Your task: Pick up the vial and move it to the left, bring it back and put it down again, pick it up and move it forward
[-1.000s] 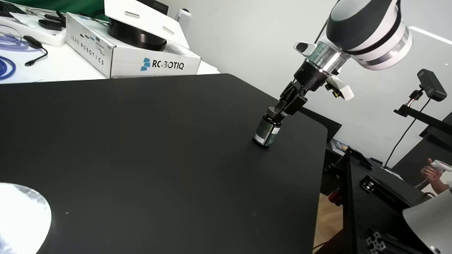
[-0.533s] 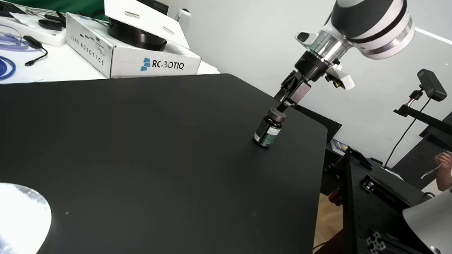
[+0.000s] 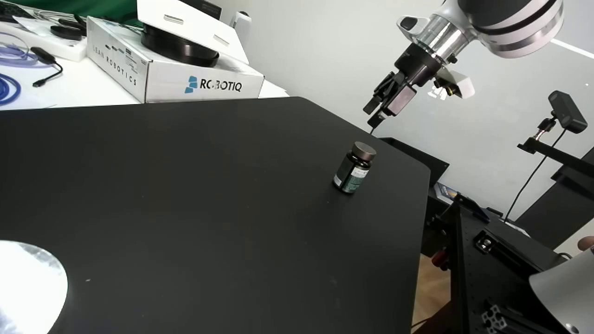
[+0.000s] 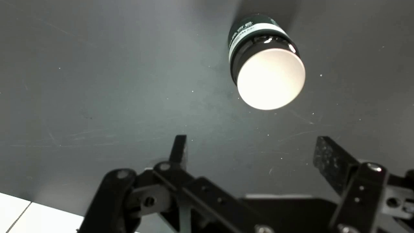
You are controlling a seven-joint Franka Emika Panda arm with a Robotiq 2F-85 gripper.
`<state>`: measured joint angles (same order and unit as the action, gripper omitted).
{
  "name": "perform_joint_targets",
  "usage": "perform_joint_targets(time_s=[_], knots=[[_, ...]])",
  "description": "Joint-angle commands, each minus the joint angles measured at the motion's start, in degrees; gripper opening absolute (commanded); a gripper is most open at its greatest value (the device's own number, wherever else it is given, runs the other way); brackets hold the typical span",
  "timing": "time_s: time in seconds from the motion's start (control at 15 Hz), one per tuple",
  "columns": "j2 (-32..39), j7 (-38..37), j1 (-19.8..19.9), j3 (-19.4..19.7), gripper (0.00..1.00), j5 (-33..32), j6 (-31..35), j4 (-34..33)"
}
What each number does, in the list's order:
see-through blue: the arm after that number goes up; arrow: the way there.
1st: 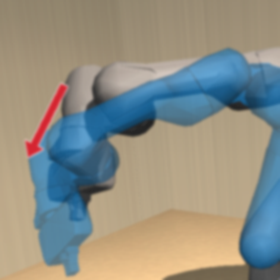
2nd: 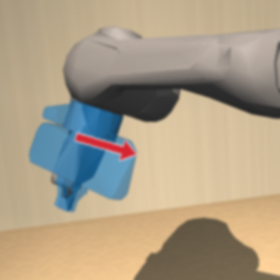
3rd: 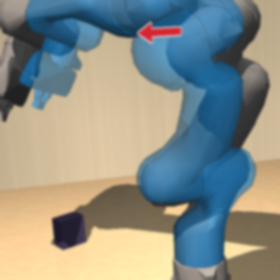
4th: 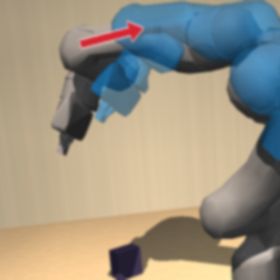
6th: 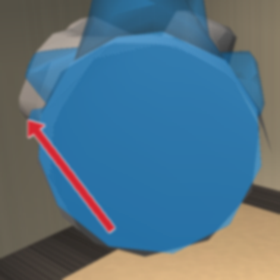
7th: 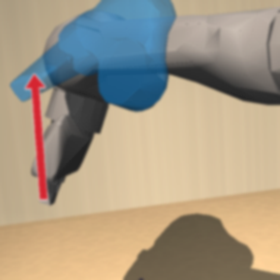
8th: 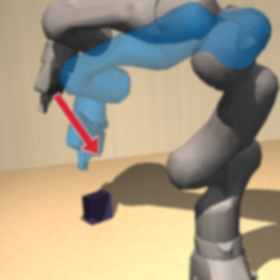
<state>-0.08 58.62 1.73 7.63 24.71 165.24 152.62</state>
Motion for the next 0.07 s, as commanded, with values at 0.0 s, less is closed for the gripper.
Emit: perform_joint_targets(time_s=[0.0], knots=[[0.2,0.0,0.0,0.0,1.0,0.0,0.0,0.0]])
